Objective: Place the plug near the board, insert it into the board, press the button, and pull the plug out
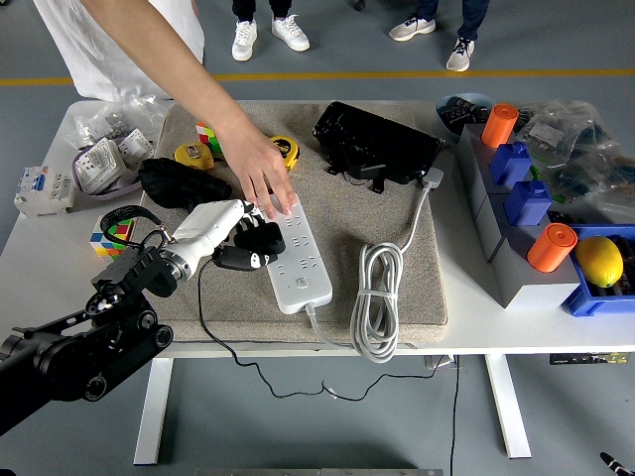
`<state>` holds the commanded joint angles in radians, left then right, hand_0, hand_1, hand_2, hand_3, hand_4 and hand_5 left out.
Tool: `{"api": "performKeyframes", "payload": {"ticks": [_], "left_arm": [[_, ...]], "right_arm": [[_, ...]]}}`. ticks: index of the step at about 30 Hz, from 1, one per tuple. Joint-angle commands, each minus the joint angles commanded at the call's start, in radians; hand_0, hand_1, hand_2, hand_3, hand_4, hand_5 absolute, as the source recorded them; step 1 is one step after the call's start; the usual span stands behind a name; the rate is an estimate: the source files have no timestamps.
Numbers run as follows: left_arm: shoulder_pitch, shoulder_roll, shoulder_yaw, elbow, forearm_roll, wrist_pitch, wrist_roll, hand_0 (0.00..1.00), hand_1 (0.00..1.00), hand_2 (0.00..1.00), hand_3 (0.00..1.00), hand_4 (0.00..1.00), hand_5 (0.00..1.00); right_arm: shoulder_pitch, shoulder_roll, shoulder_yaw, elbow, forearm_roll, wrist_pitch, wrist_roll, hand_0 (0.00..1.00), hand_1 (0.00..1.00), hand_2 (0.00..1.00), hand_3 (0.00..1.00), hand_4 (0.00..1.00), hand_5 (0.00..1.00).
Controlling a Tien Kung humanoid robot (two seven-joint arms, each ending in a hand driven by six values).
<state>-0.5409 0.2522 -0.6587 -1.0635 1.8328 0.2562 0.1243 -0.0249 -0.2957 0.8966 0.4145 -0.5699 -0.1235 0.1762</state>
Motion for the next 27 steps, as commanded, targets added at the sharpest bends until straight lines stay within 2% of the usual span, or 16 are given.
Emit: {"api": "performKeyframes", "payload": {"ticks": [1,2,13,14,27], "left_arm": [[0.000,0.000,0.001,0.001,0.003,0.000,0.001,0.279,0.450,0.486,0.538,0.766,0.142],[0.000,-0.001,0.003,0.003,0.007,0.002,0.000,0.239,0.380,0.418,0.532,0.753,0.101],[-0.001,-0.002,0.007,0.007,-0.010,0.048,-0.058,0.226,0.352,0.389,0.521,0.741,0.074],[-0.001,-0.002,0.008,0.008,-0.014,0.049,-0.060,0.216,0.335,0.354,0.506,0.744,0.075],[0.003,0.004,-0.014,-0.008,-0.067,0.078,-0.103,0.214,0.326,0.353,0.507,0.742,0.081]], "right_arm": [[0.000,0.000,0.000,0.000,0.000,0.000,0.000,0.607,0.627,0.629,0.551,0.998,0.450],[0.000,0.000,-0.001,0.000,0.000,0.000,0.000,0.608,0.627,0.629,0.551,0.998,0.451],[0.002,0.003,0.000,0.000,-0.001,0.000,0.000,0.608,0.627,0.629,0.551,0.998,0.451],[0.002,0.003,0.000,0.000,-0.001,0.000,0.000,0.608,0.627,0.629,0.551,0.998,0.451],[-0.001,0.005,0.001,0.000,-0.002,0.000,0.000,0.608,0.627,0.629,0.551,0.998,0.450]]}}
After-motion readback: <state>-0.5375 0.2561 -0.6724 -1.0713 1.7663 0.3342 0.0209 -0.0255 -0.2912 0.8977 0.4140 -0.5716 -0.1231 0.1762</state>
